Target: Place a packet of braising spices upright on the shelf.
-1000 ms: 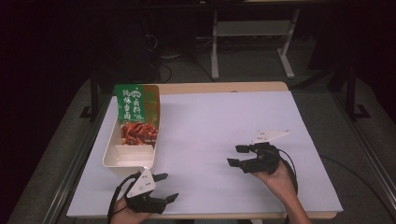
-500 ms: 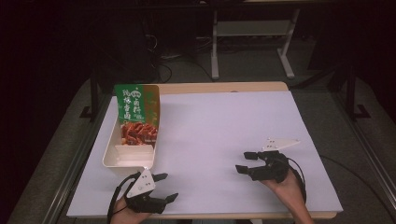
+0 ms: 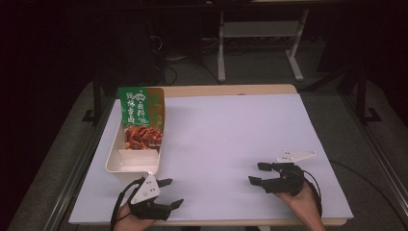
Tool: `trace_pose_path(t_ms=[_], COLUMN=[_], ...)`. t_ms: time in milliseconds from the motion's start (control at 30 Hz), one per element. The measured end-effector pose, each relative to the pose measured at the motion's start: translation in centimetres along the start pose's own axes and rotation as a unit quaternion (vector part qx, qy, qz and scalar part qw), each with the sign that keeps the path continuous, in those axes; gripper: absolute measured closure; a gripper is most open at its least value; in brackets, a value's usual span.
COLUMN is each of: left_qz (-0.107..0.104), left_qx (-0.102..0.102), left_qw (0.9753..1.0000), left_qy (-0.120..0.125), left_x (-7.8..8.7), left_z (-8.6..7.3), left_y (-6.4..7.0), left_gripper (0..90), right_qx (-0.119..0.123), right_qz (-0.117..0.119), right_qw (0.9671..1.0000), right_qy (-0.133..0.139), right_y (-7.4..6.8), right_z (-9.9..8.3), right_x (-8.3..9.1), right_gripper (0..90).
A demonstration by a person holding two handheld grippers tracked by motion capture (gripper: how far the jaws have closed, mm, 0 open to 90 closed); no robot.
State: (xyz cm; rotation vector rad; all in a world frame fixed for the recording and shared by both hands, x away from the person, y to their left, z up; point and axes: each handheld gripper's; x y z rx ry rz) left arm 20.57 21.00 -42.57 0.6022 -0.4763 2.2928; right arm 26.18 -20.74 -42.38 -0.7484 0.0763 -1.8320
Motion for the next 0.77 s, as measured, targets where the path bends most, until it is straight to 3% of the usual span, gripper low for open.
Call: trace_pose_path(t_ms=[433, 767], left_qz=[-0.001, -0.002], left_qx=[-0.003, -0.006], left_qw=[1.0000, 1.0000], left_qy=[-0.001, 0.002], left_x=[-0.1, 0.2], left_z=[0.0, 0.0], left_y=[0.2, 0.4], left_gripper=[27.5, 27.2], right_qx=[-0.008, 0.000], right_qz=[-0.005, -0.018], right_qw=[0.9999, 0.9998], right_qy=[-0.004, 0.008], right_y=[-0.8, -2.2], right_z=[-2.5, -3.7], right_x=[0.7, 1.2], right_gripper=[29.6, 26.5])
Point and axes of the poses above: each handheld gripper's, and its own axes: x roughly backward along the jaws, z roughly out of its top, y roughly to its right, and after that the axes turned 14 degrees about z, right-handed
